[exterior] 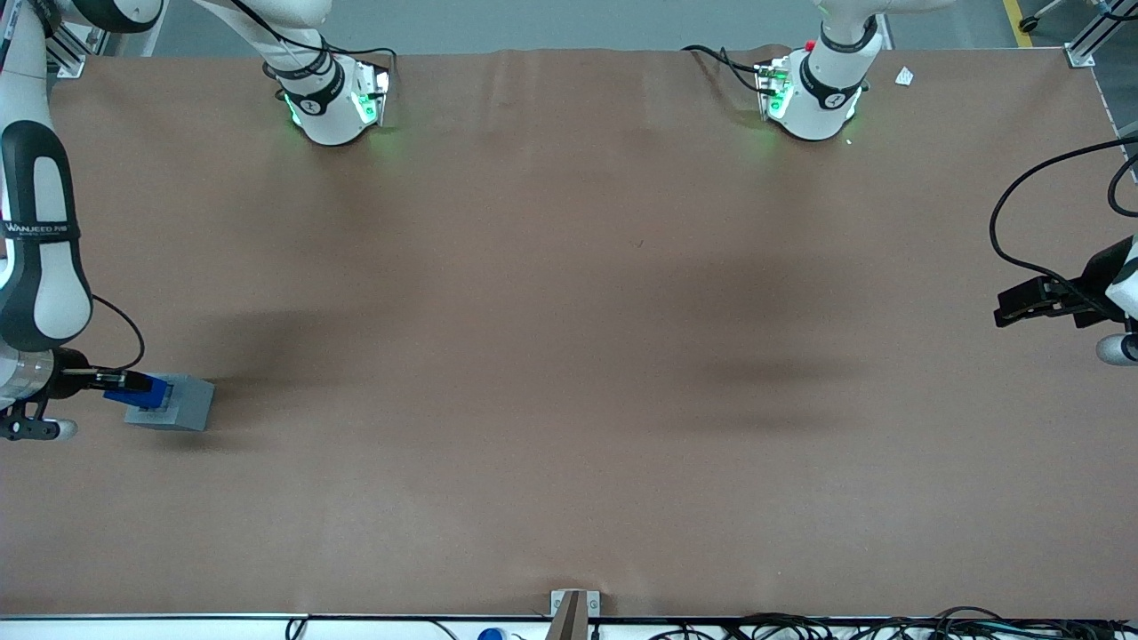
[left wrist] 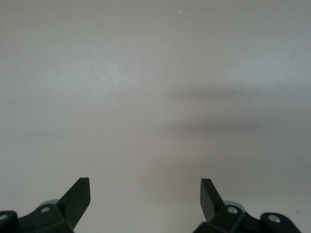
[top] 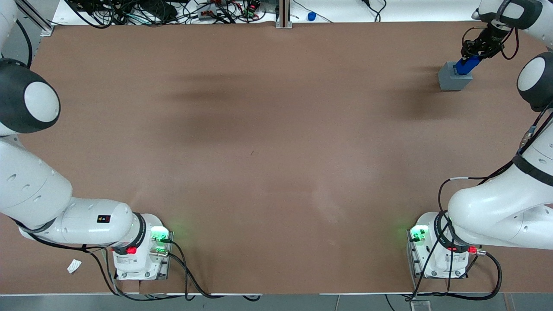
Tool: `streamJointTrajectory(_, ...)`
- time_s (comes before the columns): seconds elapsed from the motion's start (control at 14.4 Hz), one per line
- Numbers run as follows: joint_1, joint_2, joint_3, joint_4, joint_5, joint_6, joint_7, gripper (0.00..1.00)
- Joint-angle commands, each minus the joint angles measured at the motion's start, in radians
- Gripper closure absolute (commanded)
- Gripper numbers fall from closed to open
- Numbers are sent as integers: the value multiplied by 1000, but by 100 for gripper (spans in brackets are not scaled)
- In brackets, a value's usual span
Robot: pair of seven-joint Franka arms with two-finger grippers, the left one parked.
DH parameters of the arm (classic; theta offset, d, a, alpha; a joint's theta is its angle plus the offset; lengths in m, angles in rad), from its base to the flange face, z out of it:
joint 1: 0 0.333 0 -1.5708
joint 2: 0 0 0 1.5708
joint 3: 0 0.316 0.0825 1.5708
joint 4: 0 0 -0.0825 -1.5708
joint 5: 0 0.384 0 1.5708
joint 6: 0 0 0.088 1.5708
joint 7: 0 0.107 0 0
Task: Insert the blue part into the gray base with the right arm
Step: 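Lower the blue cube into the gray base's hole with the right gripper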
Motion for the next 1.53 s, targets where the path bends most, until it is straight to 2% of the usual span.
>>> streamJointTrajectory(0.0, -18, 11, 16, 19, -13, -5, -12, 99)
streamJointTrajectory(1.46, -9, 34, 16, 21, -13, 9, -14, 98)
